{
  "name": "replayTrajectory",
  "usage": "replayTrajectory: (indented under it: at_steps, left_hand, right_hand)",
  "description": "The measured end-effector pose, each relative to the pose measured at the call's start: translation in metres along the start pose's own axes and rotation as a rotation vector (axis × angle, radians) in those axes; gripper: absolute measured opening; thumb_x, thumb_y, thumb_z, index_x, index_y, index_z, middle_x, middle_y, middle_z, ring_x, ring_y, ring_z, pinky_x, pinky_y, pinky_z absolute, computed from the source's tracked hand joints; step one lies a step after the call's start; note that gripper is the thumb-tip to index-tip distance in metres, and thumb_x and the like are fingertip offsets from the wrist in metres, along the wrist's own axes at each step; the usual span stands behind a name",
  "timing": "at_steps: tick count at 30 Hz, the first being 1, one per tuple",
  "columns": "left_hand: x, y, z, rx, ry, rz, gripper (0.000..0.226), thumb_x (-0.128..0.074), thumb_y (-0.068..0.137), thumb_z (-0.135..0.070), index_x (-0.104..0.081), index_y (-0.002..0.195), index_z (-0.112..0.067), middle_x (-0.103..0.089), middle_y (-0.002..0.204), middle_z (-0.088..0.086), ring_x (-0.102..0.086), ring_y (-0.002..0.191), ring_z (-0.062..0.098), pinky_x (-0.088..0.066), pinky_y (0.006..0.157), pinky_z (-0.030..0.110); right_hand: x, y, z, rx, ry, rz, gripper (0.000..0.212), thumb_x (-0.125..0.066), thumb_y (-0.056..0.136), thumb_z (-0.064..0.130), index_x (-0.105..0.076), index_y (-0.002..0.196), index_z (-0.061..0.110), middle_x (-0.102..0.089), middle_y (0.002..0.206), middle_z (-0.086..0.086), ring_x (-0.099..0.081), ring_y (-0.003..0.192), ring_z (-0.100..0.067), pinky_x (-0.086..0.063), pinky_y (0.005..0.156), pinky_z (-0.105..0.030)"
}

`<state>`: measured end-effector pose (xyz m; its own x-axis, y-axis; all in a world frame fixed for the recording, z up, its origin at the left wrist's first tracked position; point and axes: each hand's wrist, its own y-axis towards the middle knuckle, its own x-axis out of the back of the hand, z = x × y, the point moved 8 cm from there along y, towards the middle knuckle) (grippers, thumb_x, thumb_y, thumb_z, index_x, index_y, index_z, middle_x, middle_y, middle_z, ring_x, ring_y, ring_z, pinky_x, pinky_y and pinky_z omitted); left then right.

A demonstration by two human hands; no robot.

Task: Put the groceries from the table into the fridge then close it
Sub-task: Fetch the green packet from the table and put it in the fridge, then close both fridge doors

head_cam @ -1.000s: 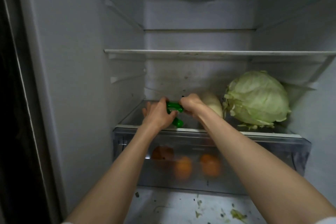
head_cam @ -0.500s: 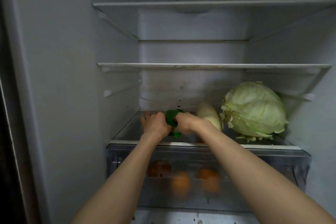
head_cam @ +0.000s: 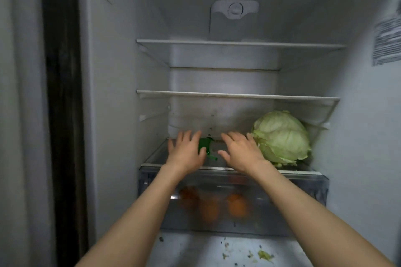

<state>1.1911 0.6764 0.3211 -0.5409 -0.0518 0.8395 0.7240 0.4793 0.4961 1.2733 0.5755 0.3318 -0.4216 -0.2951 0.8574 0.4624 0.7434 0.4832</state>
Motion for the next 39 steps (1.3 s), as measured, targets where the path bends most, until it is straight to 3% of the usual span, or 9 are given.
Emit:
replayTrajectory:
  at_steps: [6,9,13,16,19,24,30,35,39]
  left_hand:
    - [0.034,-0.100,-0.031,-0.083,0.058,-0.151,0.060,-0.033,0.096,-0.042,-0.008,0.149,-0.029,-0.002,0.158,0.001,0.004,0.145,0.022,-0.001,0.116,0.049]
    - [0.038,-0.159,-0.037,-0.072,0.084,-0.134,0.058,-0.027,0.096,-0.046,-0.007,0.149,-0.030,0.000,0.159,0.001,0.008,0.145,0.021,0.002,0.116,0.048]
    - [0.048,-0.236,-0.034,-0.091,0.089,-0.106,0.073,0.000,0.080,-0.058,-0.006,0.149,-0.032,0.002,0.158,0.001,0.012,0.145,0.021,0.005,0.116,0.048]
    - [0.071,-0.283,-0.017,-0.077,0.134,-0.123,0.074,0.002,0.079,-0.057,-0.003,0.148,-0.033,0.005,0.158,0.001,0.020,0.140,0.016,0.008,0.115,0.045]
    - [0.113,-0.319,-0.005,-0.103,0.129,-0.216,0.068,-0.010,0.085,-0.053,-0.010,0.149,-0.030,-0.002,0.158,0.004,0.013,0.141,0.017,0.006,0.113,0.043]
    - [0.176,-0.368,0.006,-0.251,0.195,-0.374,0.057,-0.031,0.091,-0.039,-0.028,0.145,-0.020,-0.023,0.154,0.012,-0.010,0.143,0.029,-0.012,0.114,0.049]
    - [0.257,-0.418,0.056,-0.346,0.207,-0.576,0.054,-0.040,0.090,-0.031,-0.031,0.142,-0.019,-0.024,0.153,0.014,-0.008,0.144,0.031,-0.009,0.115,0.052]
    - [0.307,-0.429,0.124,-0.323,0.218,-0.640,0.056,-0.042,0.089,-0.031,-0.029,0.142,-0.019,-0.024,0.152,0.018,-0.012,0.142,0.035,-0.014,0.114,0.054]
    - [0.328,-0.421,0.178,-0.201,0.135,-0.616,0.059,-0.036,0.089,-0.031,-0.024,0.144,-0.015,-0.020,0.152,0.020,-0.012,0.142,0.034,-0.021,0.113,0.054]
  right_hand:
    - [0.035,-0.094,0.009,-0.022,0.052,-0.071,0.066,-0.037,0.093,0.051,-0.014,0.148,0.022,-0.011,0.157,-0.004,-0.009,0.144,-0.021,-0.006,0.115,-0.049]
    - [0.040,-0.154,0.025,0.000,0.061,-0.043,0.068,-0.034,0.094,0.052,-0.007,0.149,0.024,-0.002,0.158,-0.004,-0.002,0.145,-0.022,-0.002,0.114,-0.051]
    - [0.048,-0.215,0.051,0.026,0.092,-0.007,0.068,-0.032,0.095,0.053,-0.001,0.149,0.026,0.008,0.158,-0.002,0.006,0.145,-0.022,0.002,0.114,-0.051]
    - [0.070,-0.237,0.078,0.046,0.134,-0.042,0.068,-0.032,0.095,0.052,0.000,0.149,0.026,0.008,0.158,-0.002,0.007,0.145,-0.021,0.003,0.114,-0.051]
    - [0.102,-0.253,0.113,0.069,0.213,-0.128,0.066,-0.033,0.095,0.049,-0.003,0.149,0.025,0.005,0.158,-0.002,0.006,0.145,-0.021,0.002,0.114,-0.050]
    - [0.155,-0.273,0.187,0.180,0.380,-0.274,0.062,-0.041,0.095,0.041,-0.015,0.149,0.022,-0.010,0.157,-0.004,-0.005,0.145,-0.021,-0.003,0.116,-0.047]
    - [0.210,-0.284,0.279,0.238,0.511,-0.471,0.058,-0.033,0.092,0.041,-0.030,0.144,0.016,-0.031,0.151,-0.008,-0.022,0.142,-0.021,-0.014,0.116,-0.046]
    - [0.258,-0.281,0.352,0.233,0.531,-0.628,0.054,-0.038,0.090,0.034,-0.041,0.138,0.010,-0.045,0.141,-0.011,-0.038,0.133,-0.024,-0.021,0.113,-0.047]
    - [0.280,-0.272,0.394,0.235,0.473,-0.590,0.053,-0.037,0.088,0.034,-0.049,0.131,0.006,-0.058,0.123,-0.013,-0.053,0.117,-0.027,-0.038,0.104,-0.049]
